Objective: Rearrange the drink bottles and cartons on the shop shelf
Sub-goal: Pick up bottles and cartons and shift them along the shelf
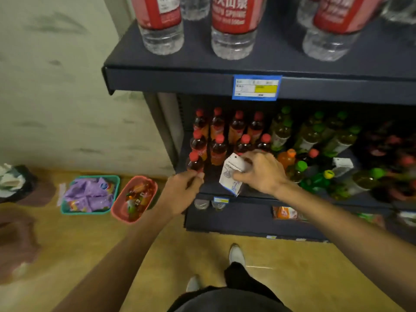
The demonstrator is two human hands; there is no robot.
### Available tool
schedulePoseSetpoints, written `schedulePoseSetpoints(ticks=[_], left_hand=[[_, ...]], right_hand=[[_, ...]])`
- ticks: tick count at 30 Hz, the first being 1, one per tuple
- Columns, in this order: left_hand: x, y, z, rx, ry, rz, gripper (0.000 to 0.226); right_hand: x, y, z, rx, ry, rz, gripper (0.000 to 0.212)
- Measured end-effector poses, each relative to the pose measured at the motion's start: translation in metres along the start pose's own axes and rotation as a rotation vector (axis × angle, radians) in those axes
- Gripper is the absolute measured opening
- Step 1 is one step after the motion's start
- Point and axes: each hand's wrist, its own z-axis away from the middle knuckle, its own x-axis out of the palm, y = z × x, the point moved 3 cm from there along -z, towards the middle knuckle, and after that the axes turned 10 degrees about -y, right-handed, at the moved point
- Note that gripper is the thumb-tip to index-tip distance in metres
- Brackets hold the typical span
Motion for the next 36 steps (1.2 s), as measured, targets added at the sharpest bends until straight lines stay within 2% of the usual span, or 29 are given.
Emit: schedulePoseSetpoints(ticks=[3, 8, 11, 13, 20, 24, 27, 31, 34, 36], left_hand=[[-0.001, 0.006, 0.006, 0.079, -0.074, 0.072, 0.026], [0.012, 0.016, 0.004, 0.203, -0.17, 0.151, 0.027], [0.028, 0.042, 0.006, 0.283, -0.224, 0.176, 0.03], [0.042, 0.061, 0.009, 0.326, -0.273, 0.199, 0.031], [0.093, 0.127, 0.017, 0.45, -0.425, 0.185, 0.031], [0.139, 0.165, 0.015, 0.504, -0.497, 0.15, 0.037], [0.18, 0.201, 0.018, 0.543, -0.548, 0.118, 0.044], [0.236, 0.257, 0.03, 0.584, -0.617, 0.06, 0.038], [0.276, 0.297, 0.034, 0.609, -0.643, 0.021, 0.036], [0.303, 0.325, 0.037, 0.636, -0.663, 0.001, 0.034]], right_hand=[[-0.013, 0.004, 0.032, 0.028, 0.152, -0.169, 0.058], [-0.021, 0.017, 0.09, 0.128, 0.333, -0.304, 0.021], [-0.021, 0.027, 0.129, 0.194, 0.379, -0.376, 0.009], [-0.021, 0.036, 0.153, 0.24, 0.408, -0.391, 0.008], [-0.02, 0.093, 0.228, 0.435, 0.502, -0.404, 0.02], [-0.021, 0.13, 0.271, 0.501, 0.565, -0.413, 0.019], [-0.025, 0.168, 0.306, 0.572, 0.61, -0.379, 0.031], [-0.034, 0.225, 0.348, 0.608, 0.616, -0.28, 0.039], [-0.039, 0.272, 0.38, 0.607, 0.616, -0.246, 0.064], [-0.042, 0.304, 0.403, 0.63, 0.62, -0.234, 0.067]])
